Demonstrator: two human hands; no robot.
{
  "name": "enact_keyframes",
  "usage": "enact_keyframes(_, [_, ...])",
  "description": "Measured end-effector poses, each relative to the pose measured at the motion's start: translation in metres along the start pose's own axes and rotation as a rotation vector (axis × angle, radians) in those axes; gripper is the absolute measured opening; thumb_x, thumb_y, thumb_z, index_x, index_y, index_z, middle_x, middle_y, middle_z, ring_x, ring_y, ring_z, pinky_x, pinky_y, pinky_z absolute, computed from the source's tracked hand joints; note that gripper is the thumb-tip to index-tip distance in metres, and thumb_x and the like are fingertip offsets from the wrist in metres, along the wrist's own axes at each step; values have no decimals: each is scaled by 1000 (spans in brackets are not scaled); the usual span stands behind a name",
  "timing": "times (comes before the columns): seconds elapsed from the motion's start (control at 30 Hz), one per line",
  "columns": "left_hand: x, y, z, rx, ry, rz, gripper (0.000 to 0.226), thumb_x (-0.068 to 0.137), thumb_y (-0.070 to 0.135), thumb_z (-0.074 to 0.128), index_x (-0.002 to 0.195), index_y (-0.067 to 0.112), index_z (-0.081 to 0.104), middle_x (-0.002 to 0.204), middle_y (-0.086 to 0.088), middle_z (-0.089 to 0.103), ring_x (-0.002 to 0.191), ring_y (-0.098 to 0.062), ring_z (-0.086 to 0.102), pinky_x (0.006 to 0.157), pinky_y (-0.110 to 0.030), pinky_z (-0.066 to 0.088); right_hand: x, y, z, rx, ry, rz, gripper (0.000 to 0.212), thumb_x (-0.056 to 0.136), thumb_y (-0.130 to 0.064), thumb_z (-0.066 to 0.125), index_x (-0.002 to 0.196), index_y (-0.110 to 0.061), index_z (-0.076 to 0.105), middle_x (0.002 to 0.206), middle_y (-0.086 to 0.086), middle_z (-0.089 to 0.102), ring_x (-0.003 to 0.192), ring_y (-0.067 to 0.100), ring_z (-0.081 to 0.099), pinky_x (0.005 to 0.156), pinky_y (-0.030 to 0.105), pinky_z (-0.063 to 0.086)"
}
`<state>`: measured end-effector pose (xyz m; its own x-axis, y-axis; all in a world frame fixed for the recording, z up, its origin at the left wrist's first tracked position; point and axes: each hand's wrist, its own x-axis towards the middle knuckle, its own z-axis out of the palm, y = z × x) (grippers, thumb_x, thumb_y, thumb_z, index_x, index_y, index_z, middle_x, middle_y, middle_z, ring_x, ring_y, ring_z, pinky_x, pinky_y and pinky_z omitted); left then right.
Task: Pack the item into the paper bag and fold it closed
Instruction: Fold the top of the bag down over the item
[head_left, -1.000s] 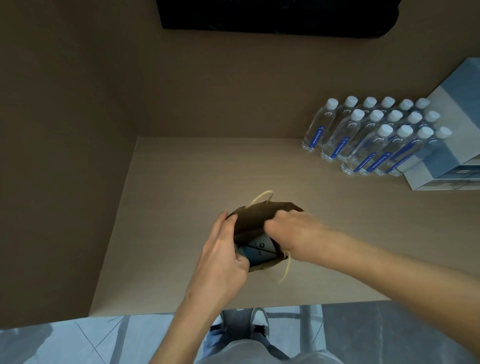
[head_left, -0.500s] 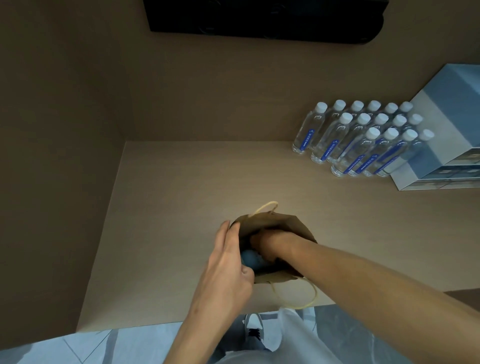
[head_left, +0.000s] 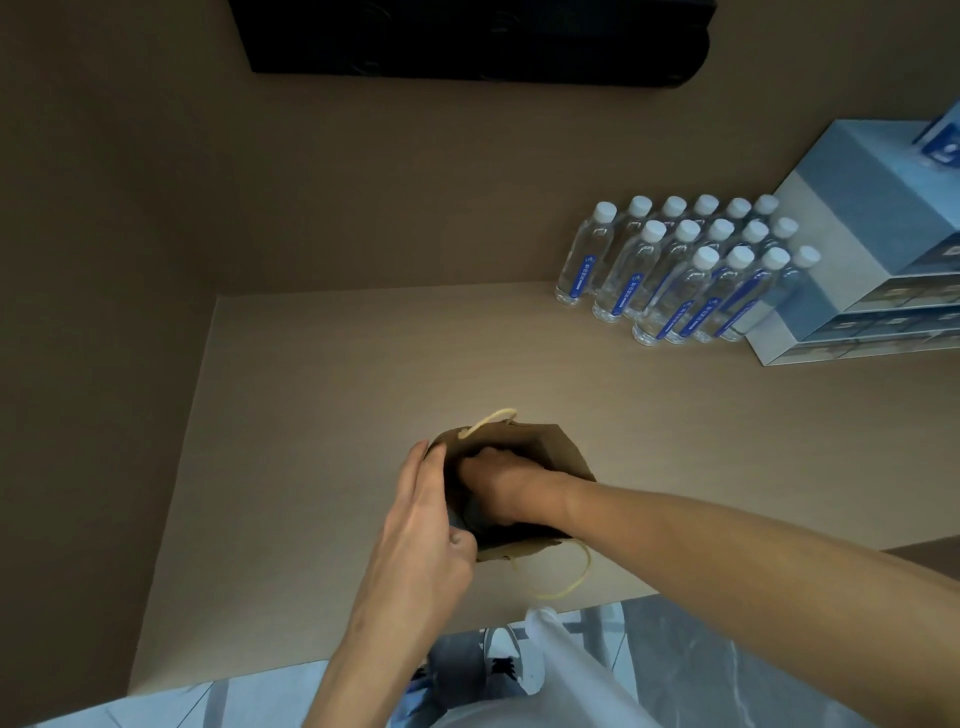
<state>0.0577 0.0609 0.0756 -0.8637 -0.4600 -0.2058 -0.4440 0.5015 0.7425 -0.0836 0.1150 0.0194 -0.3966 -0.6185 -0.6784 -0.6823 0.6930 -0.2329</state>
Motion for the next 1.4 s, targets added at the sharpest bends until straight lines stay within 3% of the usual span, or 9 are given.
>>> enact_keyframes(0.17, [2,1,2,-1,-19,11,82,76,-1,47,150,25,21,161,9,14,137,-11,28,96,-9,20,-5,-5,3,-116,18,-96,26,93,-12,49,117,-6,57,111,17,67,99,33,64,80,39,49])
enact_keyframes(0.37, [5,-2,2,10,4,9,80,79,0,49,149,26,22,160,10,17,132,-5,28,91,-5,19,-10,-2,4,68,106,-121,21,91,-1,50,108,8,59,111,31,60,98,45,58,78,47,44])
enact_keyframes(0.57, [8,-3,3,14,2,13,80,79,-1,50,149,26,23,159,9,20,135,-7,28,95,-8,20,5,-12,7,138,-1,-14,10,94,-14,47,102,-12,51,107,14,59,75,23,49,73,38,39])
enact_keyframes(0.77, [12,-8,2,-11,10,1,77,78,-2,51,148,21,28,157,6,26,131,-4,29,82,13,11,8,-18,-3,285,-40,27,6,91,-9,48,92,-13,52,103,17,65,66,19,50,68,35,40])
enact_keyframes(0.9, [12,-8,1,-14,11,-6,78,79,0,50,148,25,26,158,8,24,135,-7,29,95,-6,20,0,-17,-13,485,-150,69,17,91,-3,42,95,-5,59,80,17,66,61,23,61,53,31,51])
enact_keyframes(1.1, [11,-3,1,-8,-8,-6,83,78,0,48,150,28,19,160,8,17,137,-9,27,99,-15,24,-24,-20,-51,158,-118,5,18,85,8,44,90,4,61,58,12,52,44,22,45,38,28,37])
enact_keyframes(1.2, [13,-1,1,-21,-21,-3,83,78,-1,48,151,26,19,160,3,20,139,-17,31,109,-27,33,-34,-22,-73,-22,-118,0,14,83,4,60,71,-2,56,61,12,60,50,22,54,44,29,44])
enact_keyframes(1.33, [14,1,-1,-9,-14,-4,81,79,-1,50,150,25,21,158,2,24,135,-20,37,109,-36,39,-42,-13,-94,-130,-113,10,31,83,7,49,57,-8,46,44,7,63,51,21,60,68,36,55])
enact_keyframes(1.4, [14,1,-2,-5,-11,-3,80,79,-1,51,149,25,22,157,2,25,134,-20,39,109,-36,39,-44,-9,-99,-212,-129,1,29,81,9,52,56,-5,46,46,9,64,54,23,63,66,37,55])
